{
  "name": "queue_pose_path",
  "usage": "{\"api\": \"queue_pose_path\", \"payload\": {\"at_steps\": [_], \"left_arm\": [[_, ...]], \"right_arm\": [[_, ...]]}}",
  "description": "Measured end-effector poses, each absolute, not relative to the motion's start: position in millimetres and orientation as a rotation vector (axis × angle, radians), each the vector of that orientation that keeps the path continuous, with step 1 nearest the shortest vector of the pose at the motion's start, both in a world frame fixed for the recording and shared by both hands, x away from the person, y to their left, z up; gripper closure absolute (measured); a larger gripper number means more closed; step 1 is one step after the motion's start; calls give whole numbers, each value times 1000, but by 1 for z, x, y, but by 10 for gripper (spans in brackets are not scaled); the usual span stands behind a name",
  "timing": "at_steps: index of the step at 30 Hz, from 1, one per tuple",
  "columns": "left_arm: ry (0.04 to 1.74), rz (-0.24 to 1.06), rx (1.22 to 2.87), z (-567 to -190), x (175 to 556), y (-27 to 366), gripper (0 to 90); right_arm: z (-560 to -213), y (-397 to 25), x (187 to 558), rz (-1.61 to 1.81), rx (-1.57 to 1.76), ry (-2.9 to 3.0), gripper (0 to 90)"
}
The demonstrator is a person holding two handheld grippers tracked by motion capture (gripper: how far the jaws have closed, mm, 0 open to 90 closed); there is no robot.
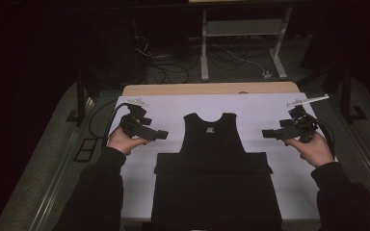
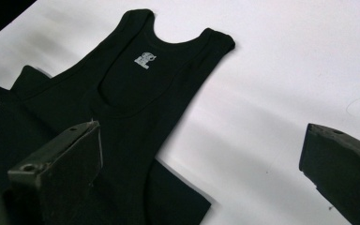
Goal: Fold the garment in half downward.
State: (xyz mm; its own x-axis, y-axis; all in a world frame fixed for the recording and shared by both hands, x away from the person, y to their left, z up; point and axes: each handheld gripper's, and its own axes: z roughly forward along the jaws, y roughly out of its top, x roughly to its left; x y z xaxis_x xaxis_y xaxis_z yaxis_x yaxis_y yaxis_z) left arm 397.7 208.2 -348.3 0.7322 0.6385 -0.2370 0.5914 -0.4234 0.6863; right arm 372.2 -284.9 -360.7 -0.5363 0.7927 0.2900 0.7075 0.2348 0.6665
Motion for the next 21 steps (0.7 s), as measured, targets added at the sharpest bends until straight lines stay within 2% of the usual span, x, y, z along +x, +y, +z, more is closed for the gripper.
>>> {"api": "queue_pose_path", "payload": {"at_steps": [21], "left_arm": [[933, 80, 2154, -354, 425, 199, 0]], "right_arm": [[-361, -267, 399, 1188, 1433, 2398, 0]]}}
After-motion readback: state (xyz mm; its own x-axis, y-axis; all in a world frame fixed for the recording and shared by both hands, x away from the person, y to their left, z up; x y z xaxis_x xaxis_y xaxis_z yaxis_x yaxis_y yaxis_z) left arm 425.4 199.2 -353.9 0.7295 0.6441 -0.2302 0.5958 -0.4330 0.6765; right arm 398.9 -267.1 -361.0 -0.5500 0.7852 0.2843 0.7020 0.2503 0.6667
